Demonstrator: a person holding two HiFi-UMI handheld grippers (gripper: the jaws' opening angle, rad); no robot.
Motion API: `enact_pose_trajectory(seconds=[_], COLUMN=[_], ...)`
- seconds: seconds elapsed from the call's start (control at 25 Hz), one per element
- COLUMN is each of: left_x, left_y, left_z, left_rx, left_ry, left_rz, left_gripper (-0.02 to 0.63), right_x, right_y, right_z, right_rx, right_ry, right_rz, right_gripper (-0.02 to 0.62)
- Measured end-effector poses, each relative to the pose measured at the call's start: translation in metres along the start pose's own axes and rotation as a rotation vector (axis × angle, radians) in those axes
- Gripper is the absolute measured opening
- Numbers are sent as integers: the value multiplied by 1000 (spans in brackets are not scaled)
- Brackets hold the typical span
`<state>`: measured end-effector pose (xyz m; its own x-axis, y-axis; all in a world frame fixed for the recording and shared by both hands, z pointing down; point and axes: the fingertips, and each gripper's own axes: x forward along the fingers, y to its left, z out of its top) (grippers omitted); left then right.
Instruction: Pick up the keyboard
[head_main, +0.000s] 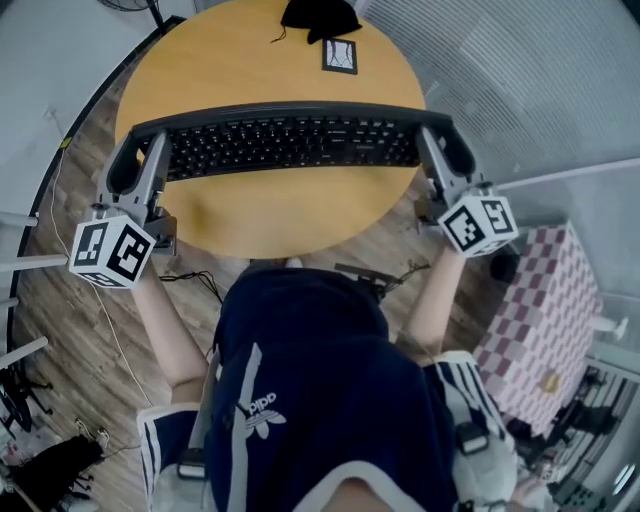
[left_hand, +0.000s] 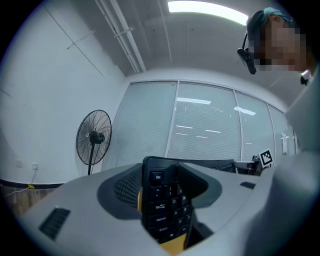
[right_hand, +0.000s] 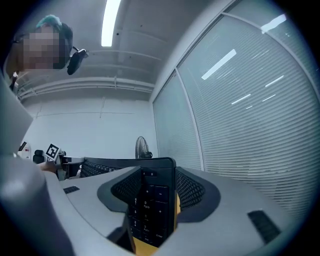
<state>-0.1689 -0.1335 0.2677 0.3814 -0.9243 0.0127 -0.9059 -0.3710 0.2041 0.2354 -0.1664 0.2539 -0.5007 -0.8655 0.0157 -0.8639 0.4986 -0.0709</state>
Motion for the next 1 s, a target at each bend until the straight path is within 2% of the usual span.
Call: enact_pose_trajectory(seconds=[0.16, 0.52, 1.0], left_x=[-29, -32, -37], left_y=[-25, -25, -26], left_z=[-5, 3, 4], left_rx=[0, -3, -11], left_ry=[-29, -23, -36], left_rz=[4, 40, 56], left_gripper=[210, 210, 210], right_x=[-35, -33, -31], right_y=[11, 12, 12], right_z=[7, 7, 9], right_rx=[-42, -9, -17], right_ry=[-9, 6, 4], right_rz=[9, 9, 22], right_gripper=[199, 199, 199])
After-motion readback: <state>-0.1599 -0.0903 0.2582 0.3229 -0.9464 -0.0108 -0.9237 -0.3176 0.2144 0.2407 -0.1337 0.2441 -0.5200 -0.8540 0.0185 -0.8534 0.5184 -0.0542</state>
